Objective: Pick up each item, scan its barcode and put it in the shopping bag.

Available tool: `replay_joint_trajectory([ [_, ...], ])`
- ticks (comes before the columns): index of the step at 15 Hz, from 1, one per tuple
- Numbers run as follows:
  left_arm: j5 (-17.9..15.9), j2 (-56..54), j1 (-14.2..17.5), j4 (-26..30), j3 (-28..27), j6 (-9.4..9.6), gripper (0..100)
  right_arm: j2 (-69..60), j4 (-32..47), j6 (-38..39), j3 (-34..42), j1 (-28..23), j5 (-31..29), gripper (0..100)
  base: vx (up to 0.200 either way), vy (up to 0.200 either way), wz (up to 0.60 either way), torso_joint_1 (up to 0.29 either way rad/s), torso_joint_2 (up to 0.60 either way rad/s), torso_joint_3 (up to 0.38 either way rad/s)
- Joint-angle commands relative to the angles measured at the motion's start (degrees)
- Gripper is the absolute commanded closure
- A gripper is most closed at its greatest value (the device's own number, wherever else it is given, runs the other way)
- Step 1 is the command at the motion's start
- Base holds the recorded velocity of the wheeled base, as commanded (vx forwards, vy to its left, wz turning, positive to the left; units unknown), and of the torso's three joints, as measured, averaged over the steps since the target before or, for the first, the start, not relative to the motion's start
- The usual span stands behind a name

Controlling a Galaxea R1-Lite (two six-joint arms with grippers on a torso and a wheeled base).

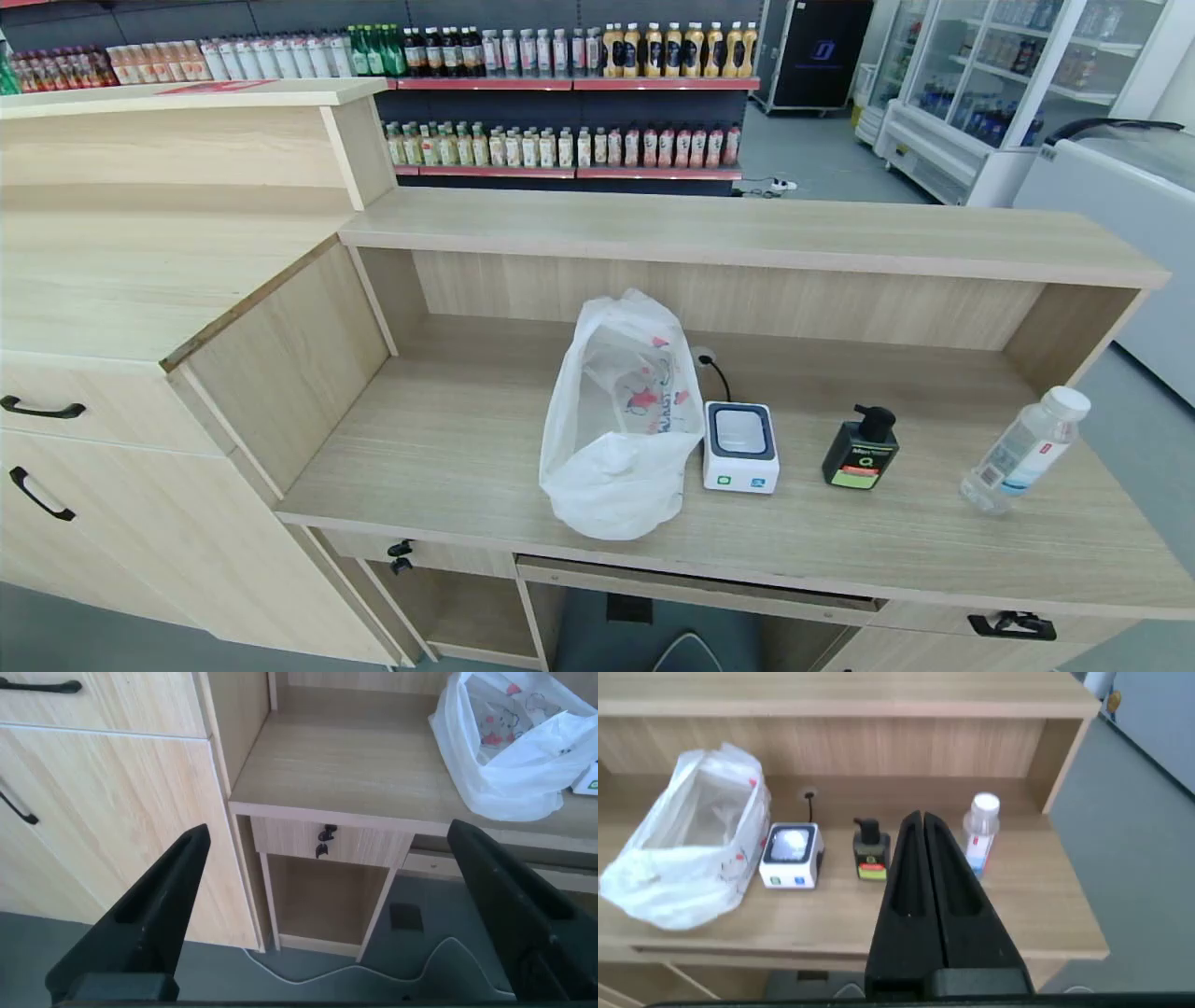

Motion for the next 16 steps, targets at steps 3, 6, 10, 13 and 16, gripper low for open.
replay_joint_trajectory([
  [3,0.0,0.0,0.0,0.0,0.0,-0.01,0,34.0,-16.1,0.1,-4.6,-1.7,-0.1,0,0.0,0.0,0.0,0.0,0.0,0.0],
  [6,0.0,0.0,0.0,0.0,0.0,-0.01,0,41.9,-19.0,-4.6,-2.8,-3.2,5.2,0,0.0,0.0,0.0,0.0,0.0,0.0],
  [10,0.0,0.0,0.0,0.0,0.0,-0.01,0,53.3,-24.4,-9.7,-2.6,-3.7,14.9,0,0.0,0.0,0.0,0.0,0.0,0.0],
  [13,0.0,0.0,0.0,0.0,0.0,-0.01,0,62.8,-33.2,-14.9,-1.7,-5.5,19.6,0,0.0,0.0,0.0,0.0,0.0,0.0],
  [16,0.0,0.0,0.0,0.0,0.0,-0.01,0,73.2,-44.5,-21.4,-1.3,-9.6,24.3,0,0.0,0.0,0.0,0.0,0.0,0.0],
])
